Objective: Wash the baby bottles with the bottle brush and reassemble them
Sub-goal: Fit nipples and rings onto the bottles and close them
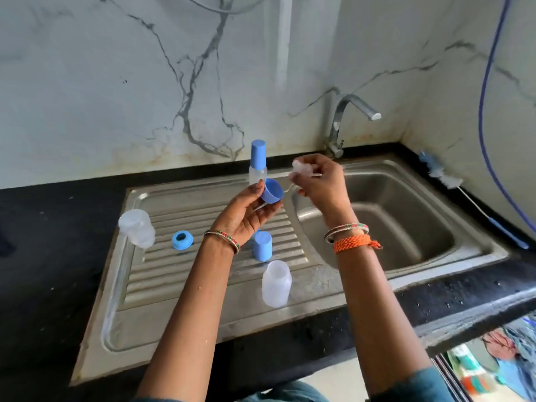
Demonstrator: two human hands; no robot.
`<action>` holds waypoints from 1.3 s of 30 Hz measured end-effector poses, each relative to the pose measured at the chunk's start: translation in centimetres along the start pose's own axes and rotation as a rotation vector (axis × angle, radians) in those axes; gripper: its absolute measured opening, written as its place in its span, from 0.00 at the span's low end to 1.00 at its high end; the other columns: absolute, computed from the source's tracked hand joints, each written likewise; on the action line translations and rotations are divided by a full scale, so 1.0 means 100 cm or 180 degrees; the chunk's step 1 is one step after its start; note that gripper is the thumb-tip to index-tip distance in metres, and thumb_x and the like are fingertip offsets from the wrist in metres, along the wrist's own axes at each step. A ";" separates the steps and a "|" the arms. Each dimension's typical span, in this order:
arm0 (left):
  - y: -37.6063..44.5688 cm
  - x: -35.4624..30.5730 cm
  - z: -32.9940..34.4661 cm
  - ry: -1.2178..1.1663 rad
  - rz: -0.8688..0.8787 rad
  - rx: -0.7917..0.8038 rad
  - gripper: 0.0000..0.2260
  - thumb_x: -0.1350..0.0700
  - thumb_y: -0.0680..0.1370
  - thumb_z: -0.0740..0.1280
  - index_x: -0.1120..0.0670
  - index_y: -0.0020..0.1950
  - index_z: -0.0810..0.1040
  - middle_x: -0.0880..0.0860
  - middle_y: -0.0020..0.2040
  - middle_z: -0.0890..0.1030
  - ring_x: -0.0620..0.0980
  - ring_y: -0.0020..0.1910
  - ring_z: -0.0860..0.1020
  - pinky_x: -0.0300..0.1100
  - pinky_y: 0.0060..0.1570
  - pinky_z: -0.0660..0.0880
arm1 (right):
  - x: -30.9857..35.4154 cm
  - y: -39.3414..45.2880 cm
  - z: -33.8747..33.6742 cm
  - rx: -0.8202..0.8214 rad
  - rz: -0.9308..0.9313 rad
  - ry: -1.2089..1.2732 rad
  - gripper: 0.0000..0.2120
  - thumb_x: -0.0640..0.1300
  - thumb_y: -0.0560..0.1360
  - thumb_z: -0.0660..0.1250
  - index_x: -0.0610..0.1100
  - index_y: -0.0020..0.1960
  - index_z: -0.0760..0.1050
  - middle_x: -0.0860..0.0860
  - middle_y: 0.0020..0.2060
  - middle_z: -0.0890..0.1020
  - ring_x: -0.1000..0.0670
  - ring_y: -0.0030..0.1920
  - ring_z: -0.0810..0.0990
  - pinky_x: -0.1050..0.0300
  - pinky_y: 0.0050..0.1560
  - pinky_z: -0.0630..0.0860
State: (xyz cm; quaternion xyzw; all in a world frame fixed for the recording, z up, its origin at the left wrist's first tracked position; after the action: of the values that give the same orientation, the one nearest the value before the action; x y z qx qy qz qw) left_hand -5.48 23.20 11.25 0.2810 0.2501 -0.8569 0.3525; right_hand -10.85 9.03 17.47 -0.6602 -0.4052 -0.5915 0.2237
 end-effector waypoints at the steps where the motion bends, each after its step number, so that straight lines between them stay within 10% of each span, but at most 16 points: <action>1: -0.002 -0.004 0.000 -0.0101 0.0009 0.0043 0.07 0.59 0.76 0.65 0.61 0.45 0.81 0.61 0.48 0.82 0.56 0.49 0.81 0.45 0.47 0.81 | 0.011 -0.002 0.006 0.0050 -0.0300 -0.0383 0.13 0.34 0.70 0.71 0.43 0.53 0.80 0.51 0.41 0.81 0.51 0.40 0.79 0.61 0.40 0.76; 5: -0.010 -0.024 0.000 -0.0335 0.0175 0.0151 0.07 0.60 0.74 0.65 0.61 0.44 0.83 0.59 0.46 0.84 0.54 0.46 0.84 0.45 0.42 0.81 | 0.048 -0.015 0.034 0.0326 -0.1184 -0.1638 0.20 0.32 0.70 0.63 0.41 0.61 0.79 0.43 0.51 0.78 0.47 0.51 0.77 0.69 0.45 0.64; 11: -0.026 -0.042 -0.002 -0.0070 0.0506 0.0165 0.08 0.62 0.80 0.60 0.59 0.50 0.78 0.56 0.43 0.85 0.51 0.43 0.84 0.42 0.48 0.80 | 0.066 -0.034 0.060 0.0502 -0.1788 -0.2243 0.23 0.32 0.73 0.60 0.46 0.66 0.69 0.47 0.43 0.78 0.42 0.44 0.77 0.53 0.39 0.70; 17: -0.030 -0.053 -0.004 -0.0055 0.0641 0.0236 0.06 0.62 0.78 0.62 0.58 0.49 0.78 0.55 0.43 0.85 0.48 0.43 0.84 0.41 0.47 0.80 | 0.079 -0.042 0.061 -0.0009 -0.1860 -0.1777 0.09 0.35 0.72 0.66 0.41 0.51 0.76 0.43 0.42 0.82 0.41 0.42 0.79 0.47 0.41 0.76; 22: -0.030 -0.060 -0.001 -0.0078 0.0699 0.0534 0.20 0.56 0.53 0.83 0.56 0.42 0.85 0.55 0.45 0.85 0.49 0.45 0.84 0.40 0.41 0.80 | 0.084 -0.049 0.066 -0.0041 -0.2042 -0.1501 0.05 0.38 0.74 0.68 0.38 0.40 0.78 0.44 0.35 0.81 0.44 0.36 0.79 0.47 0.38 0.77; 28: -0.026 -0.064 -0.006 -0.0183 0.0824 0.0510 0.26 0.53 0.46 0.85 0.56 0.42 0.86 0.55 0.45 0.85 0.48 0.44 0.84 0.38 0.39 0.79 | 0.082 -0.051 0.079 0.0420 -0.2162 -0.1715 0.08 0.31 0.73 0.63 0.35 0.44 0.81 0.42 0.38 0.83 0.43 0.40 0.82 0.46 0.42 0.79; 33: -0.030 -0.067 -0.005 -0.0087 0.0883 0.0751 0.26 0.54 0.51 0.85 0.57 0.46 0.85 0.56 0.48 0.84 0.50 0.47 0.84 0.39 0.42 0.80 | 0.091 -0.052 0.072 0.0487 -0.1982 -0.1289 0.12 0.27 0.70 0.62 0.37 0.46 0.83 0.47 0.42 0.85 0.54 0.40 0.81 0.75 0.42 0.71; 39: -0.041 -0.069 0.008 0.0190 0.0862 0.1024 0.23 0.52 0.51 0.84 0.56 0.44 0.86 0.56 0.46 0.85 0.49 0.46 0.84 0.40 0.42 0.80 | 0.098 -0.044 0.065 0.0316 -0.1586 -0.0914 0.12 0.34 0.70 0.70 0.41 0.52 0.78 0.49 0.48 0.77 0.54 0.40 0.77 0.74 0.38 0.71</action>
State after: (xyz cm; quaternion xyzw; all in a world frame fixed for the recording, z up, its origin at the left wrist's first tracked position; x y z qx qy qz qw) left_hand -4.70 28.50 17.32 0.3899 0.0803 -0.8219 0.4075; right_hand -10.73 19.19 24.77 -0.6056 -0.6109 -0.5081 0.0439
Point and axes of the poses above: each hand's wrist, its own y-axis towards the middle knuckle, its own z-axis out of the palm, x = y × z, the point moved 6 cm from there along y, towards the middle knuckle
